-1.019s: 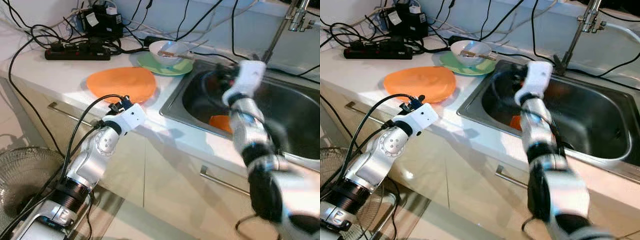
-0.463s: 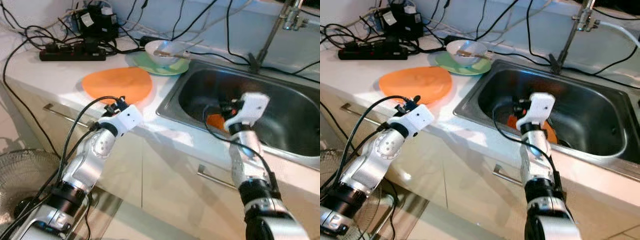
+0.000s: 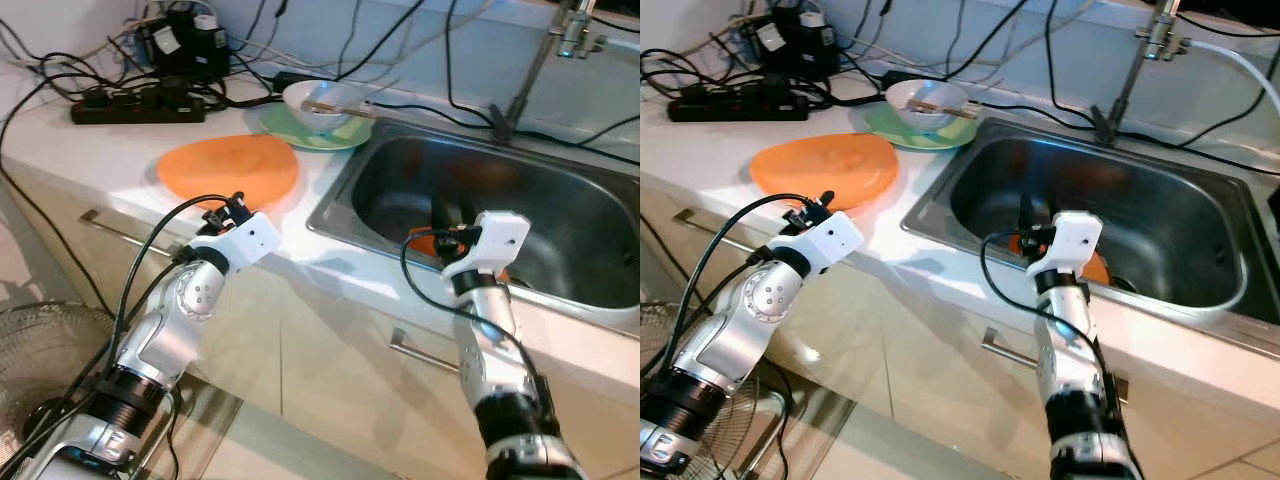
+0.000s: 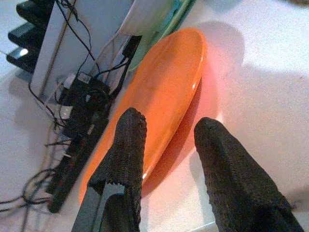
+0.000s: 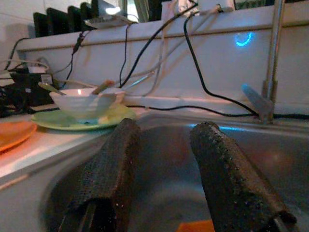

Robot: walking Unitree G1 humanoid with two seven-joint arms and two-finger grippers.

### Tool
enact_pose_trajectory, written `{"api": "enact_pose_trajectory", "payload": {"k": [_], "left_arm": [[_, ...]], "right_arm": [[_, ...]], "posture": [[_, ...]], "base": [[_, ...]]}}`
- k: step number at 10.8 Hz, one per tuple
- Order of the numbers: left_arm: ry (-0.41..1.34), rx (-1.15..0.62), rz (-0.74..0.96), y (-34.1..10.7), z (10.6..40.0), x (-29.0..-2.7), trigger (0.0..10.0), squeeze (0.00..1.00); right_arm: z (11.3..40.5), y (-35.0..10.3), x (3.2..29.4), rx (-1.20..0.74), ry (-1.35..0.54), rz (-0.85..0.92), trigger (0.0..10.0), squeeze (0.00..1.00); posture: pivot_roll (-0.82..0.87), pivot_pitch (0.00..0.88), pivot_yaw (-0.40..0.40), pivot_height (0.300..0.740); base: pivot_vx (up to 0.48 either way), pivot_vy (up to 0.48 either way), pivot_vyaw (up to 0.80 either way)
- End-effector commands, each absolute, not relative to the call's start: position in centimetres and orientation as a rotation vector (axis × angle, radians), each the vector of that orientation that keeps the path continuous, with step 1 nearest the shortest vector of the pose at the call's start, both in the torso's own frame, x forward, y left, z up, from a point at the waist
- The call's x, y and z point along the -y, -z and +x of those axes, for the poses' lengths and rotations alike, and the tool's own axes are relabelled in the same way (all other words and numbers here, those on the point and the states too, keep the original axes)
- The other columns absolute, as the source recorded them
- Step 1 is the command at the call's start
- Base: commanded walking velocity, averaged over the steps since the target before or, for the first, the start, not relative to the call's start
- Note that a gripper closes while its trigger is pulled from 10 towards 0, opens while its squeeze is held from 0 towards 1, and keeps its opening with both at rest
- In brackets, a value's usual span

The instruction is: Kitchen organization

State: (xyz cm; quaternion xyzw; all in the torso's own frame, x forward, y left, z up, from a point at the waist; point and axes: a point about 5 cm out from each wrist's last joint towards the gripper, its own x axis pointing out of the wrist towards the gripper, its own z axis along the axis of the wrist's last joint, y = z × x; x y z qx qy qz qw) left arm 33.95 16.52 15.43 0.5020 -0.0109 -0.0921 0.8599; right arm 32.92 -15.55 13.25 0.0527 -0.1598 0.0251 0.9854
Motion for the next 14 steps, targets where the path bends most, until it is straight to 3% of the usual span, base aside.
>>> {"api": "enact_pose_trajectory", "payload": {"k": [1,4,11,12,13,14], "left_arm": [[0.207,-0.105,1.123,-13.4,33.6,-17.7,10.0,0.0],[0.194,-0.151,1.269,-14.3,34.5,-18.6,10.0,0.0],[0.291,-0.24,1.428,-14.2,37.6,-19.5,10.0,0.0],[0.299,-0.241,1.429,-13.9,37.7,-19.4,7.4,0.0],[0.312,-0.237,1.434,-13.6,37.7,-19.3,0.0,0.0],[0.32,-0.236,1.433,-13.3,37.7,-19.2,0.0,0.0]], "right_arm": [[32.8,-13.0,15.5,0.302,-0.046,0.095,10.0,0.0],[32.8,-13.1,15.2,0.29,-0.049,0.101,10.0,0.0],[33.1,-13.4,15.0,0.283,-0.039,0.098,10.0,0.0],[33.1,-13.4,15.0,0.282,-0.039,0.098,10.0,0.0],[33.1,-13.4,14.9,0.282,-0.037,0.099,10.0,0.0],[33.2,-13.4,14.9,0.277,-0.037,0.099,10.0,0.0]], "posture": [[0.22,0.054,-0.056,0.725],[0.23,0.05,-0.053,0.725],[0.21,0.029,-0.037,0.725],[0.21,0.028,-0.037,0.725],[0.21,0.022,-0.036,0.725],[0.21,0.02,-0.036,0.725]], "base": [[0.0,0.0,0.0],[0.0,0.0,0.0],[0.0,0.0,0.0],[0.0,0.0,0.0],[0.0,0.0,0.0],[0.0,0.0,0.0]]}}
